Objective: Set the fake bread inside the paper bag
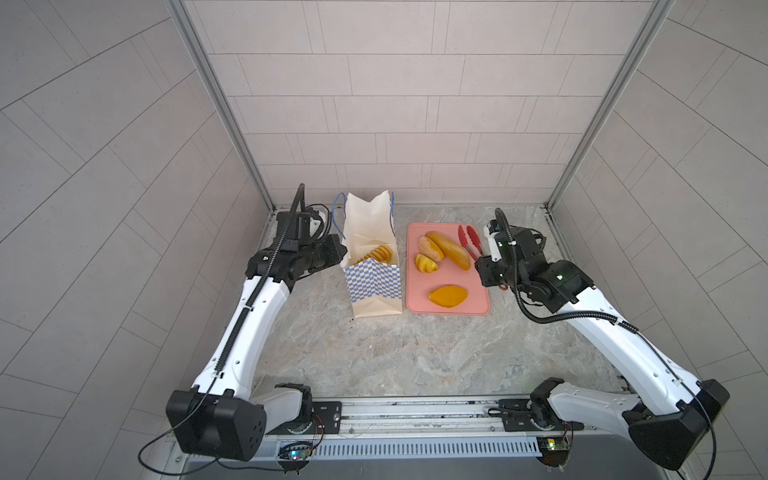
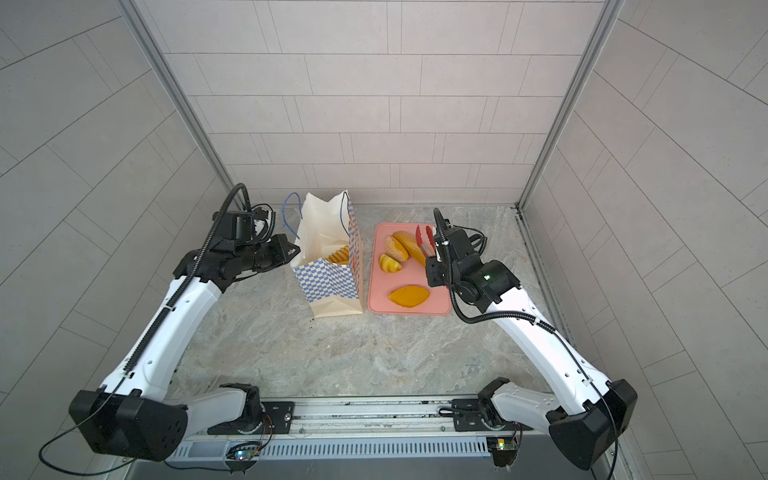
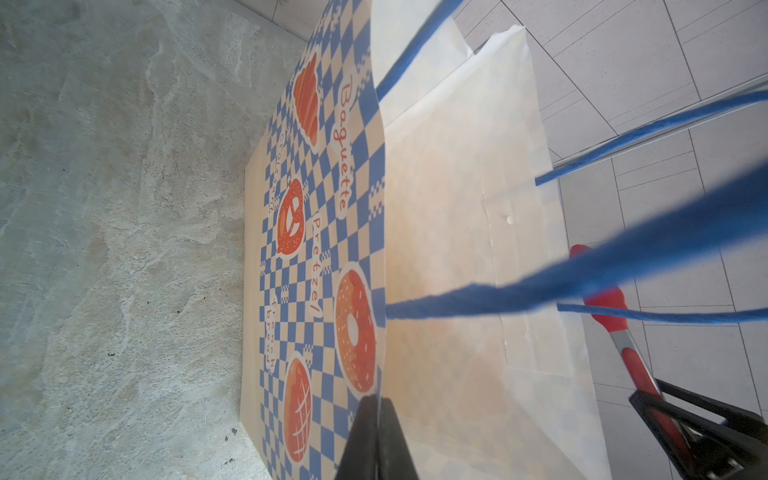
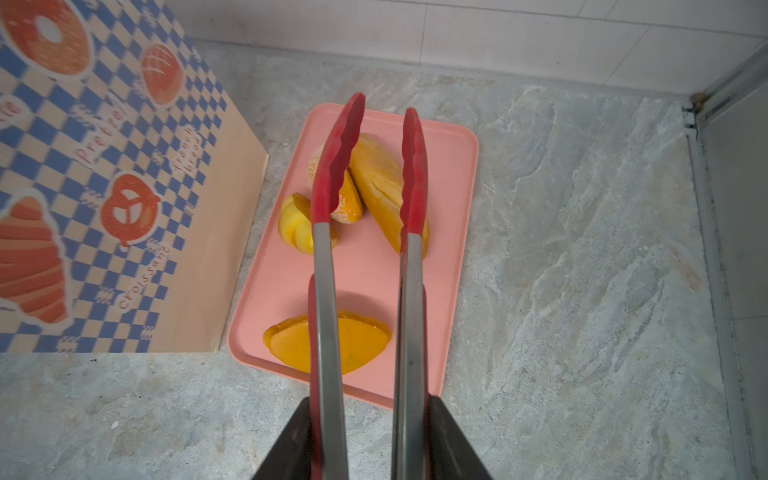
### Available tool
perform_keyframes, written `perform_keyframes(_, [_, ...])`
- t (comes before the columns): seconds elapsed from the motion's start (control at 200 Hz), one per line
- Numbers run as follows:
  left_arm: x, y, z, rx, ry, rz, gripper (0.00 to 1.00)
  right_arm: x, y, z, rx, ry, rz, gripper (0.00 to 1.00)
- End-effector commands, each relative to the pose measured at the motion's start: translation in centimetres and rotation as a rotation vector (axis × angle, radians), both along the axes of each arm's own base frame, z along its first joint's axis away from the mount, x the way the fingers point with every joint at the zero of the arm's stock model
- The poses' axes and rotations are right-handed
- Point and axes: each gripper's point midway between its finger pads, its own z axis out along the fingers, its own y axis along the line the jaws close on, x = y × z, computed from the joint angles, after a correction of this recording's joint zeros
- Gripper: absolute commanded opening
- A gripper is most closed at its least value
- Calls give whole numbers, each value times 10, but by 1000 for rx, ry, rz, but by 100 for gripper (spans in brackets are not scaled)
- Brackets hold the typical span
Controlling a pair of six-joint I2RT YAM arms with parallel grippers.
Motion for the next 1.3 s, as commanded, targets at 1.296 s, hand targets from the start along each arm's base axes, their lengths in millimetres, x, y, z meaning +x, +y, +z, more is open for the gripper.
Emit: perform_keyframes(1.296, [0, -5, 3, -10, -29, -27, 0, 24, -18, -123, -218, 373, -28, 49])
